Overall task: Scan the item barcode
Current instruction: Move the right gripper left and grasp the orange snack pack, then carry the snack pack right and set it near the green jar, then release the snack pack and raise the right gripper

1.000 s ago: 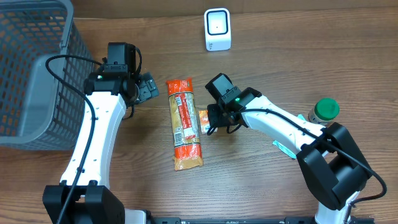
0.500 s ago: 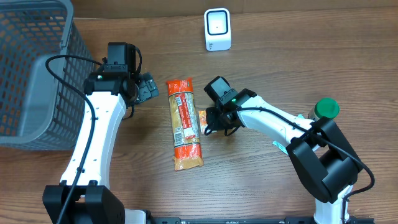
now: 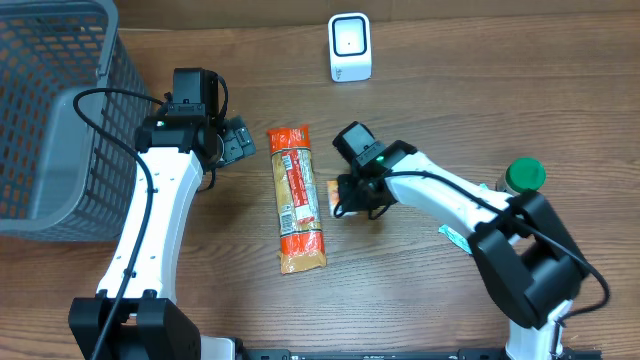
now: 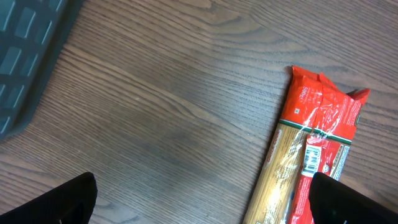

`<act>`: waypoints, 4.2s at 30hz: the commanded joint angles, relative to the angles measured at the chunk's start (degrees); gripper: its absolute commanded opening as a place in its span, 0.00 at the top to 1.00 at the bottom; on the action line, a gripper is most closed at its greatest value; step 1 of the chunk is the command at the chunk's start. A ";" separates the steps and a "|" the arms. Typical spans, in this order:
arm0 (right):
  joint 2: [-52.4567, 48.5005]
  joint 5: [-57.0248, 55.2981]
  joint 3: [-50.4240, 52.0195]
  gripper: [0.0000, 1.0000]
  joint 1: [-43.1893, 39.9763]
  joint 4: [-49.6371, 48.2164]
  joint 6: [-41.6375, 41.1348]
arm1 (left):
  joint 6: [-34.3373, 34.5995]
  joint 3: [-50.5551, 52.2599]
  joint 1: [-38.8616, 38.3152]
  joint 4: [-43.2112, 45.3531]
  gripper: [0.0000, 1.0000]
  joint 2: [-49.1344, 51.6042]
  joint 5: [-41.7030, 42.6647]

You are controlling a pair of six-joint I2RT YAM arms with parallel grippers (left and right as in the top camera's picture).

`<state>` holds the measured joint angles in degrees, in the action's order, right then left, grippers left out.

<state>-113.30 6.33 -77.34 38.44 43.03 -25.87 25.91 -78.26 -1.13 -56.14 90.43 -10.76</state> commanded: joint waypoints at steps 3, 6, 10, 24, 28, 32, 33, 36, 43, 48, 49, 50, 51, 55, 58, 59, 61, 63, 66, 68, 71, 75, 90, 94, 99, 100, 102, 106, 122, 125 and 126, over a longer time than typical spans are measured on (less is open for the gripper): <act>9.77 -11.76 -0.42 0.96 -0.90 2.25 3.43 | -0.63 -0.11 0.02 0.04 0.00 0.28 -0.57; 10.51 -18.86 -0.42 0.96 -0.31 4.11 3.65 | -0.63 -0.11 0.02 0.04 0.00 0.28 -0.57; 10.43 -29.20 0.17 0.96 -0.17 7.67 3.65 | -0.63 -0.11 0.02 0.04 0.00 0.28 -0.57; 10.32 -47.43 0.20 0.96 0.20 13.66 7.74 | -0.63 -0.11 0.02 0.04 0.00 0.28 -0.57; 10.32 -47.45 0.20 0.96 0.17 13.92 7.74 | -0.63 -0.11 0.02 0.04 0.00 0.28 -0.57; 10.32 -47.45 0.26 0.96 0.17 13.94 7.74 | -0.63 -0.11 0.02 0.04 0.00 0.28 -0.57; 10.29 -47.43 0.26 0.96 0.17 13.94 7.74 | -0.63 -0.11 0.02 0.04 0.00 0.28 -0.57; 10.29 -47.45 0.85 0.96 0.17 13.57 7.72 | -0.63 -0.11 0.02 0.04 0.00 0.28 -0.57; 10.29 -51.41 6.36 0.96 0.17 9.75 7.74 | -0.63 -0.11 0.02 0.04 0.00 0.28 -0.57; 10.29 -49.57 8.79 0.96 0.17 7.52 7.72 | -0.63 -0.11 0.02 0.04 0.00 0.28 -0.57; 10.29 -49.57 9.27 0.96 0.17 6.97 7.72 | -0.63 -0.11 0.02 0.04 0.00 0.28 -0.57; 10.29 -49.59 9.75 0.96 0.17 6.49 7.74 | -0.63 -0.11 0.02 0.04 0.00 0.28 -0.57; 10.29 -49.64 10.23 0.96 0.17 5.95 7.74 | -0.63 -0.11 0.02 0.04 0.00 0.28 -0.57; 10.29 -50.51 12.11 0.96 0.17 3.82 8.20 | -0.63 -0.11 0.02 0.04 0.00 0.28 -0.57; 10.29 -51.80 13.60 0.96 0.17 2.78 8.17 | -0.63 -0.11 0.02 0.04 0.00 0.28 -0.57; 10.29 -51.80 13.92 0.96 0.17 2.47 8.17 | -0.63 -0.11 0.02 0.04 0.00 0.28 -0.57; 10.29 -51.74 14.51 0.96 0.17 2.05 8.17 | -0.63 -0.11 0.02 0.04 0.00 0.28 -0.57; 10.29 -51.74 14.80 0.96 0.17 2.03 8.17 | -0.63 -0.11 0.02 0.04 0.00 0.28 -0.57; 10.29 -51.74 15.21 0.96 0.17 2.01 8.20 | -0.63 -0.11 0.02 0.04 0.00 0.28 -0.57; 10.29 -51.71 15.50 0.96 0.17 1.99 8.17 | -0.63 -0.11 0.02 0.04 0.00 0.28 -0.57; 10.29 -51.71 16.11 0.96 0.17 1.73 8.17 | -0.63 -0.11 0.02 0.04 0.00 0.28 -0.57; 10.29 -51.49 17.20 0.96 0.17 1.16 8.17 | -0.63 -0.11 0.02 0.04 0.00 0.28 -0.57; 10.32 -48.70 17.29 0.63 0.17 -0.70 8.17 | -0.63 -0.11 0.02 0.02 0.00 0.28 -0.57; 10.34 -48.70 16.46 0.54 0.17 -0.39 8.15 | -0.63 -0.11 0.02 0.04 0.00 0.28 -0.57; 10.56 -48.68 13.84 0.40 0.11 0.57 8.13 | -0.63 -0.11 0.02 0.04 0.00 0.28 -0.57; 10.58 -48.68 13.33 0.37 0.07 0.76 8.13 | -0.63 -0.11 0.02 0.04 0.00 0.28 -0.57; 10.88 -48.19 12.26 0.29 0.07 1.14 8.15 | -0.63 -0.11 0.02 0.02 0.00 0.28 -0.57; 12.11 -42.23 10.62 0.16 -0.44 1.22 8.20 | -0.63 -0.11 0.02 0.04 0.00 0.28 -0.57; 12.48 -15.69 10.10 0.13 -13.66 2.25 9.73 | -0.63 -0.11 0.02 0.04 0.00 0.28 -0.57; 12.81 -15.67 9.57 0.10 -13.64 2.64 12.17 | -0.63 -0.11 0.02 0.04 0.00 0.28 -0.57; 13.09 -15.69 9.22 0.09 -13.66 3.02 12.46 | -0.63 -0.11 0.02 0.04 0.00 0.28 -0.57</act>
<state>-102.59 -11.62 -65.65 24.53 45.67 -15.94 25.91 -78.26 -1.13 -56.14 90.43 -10.79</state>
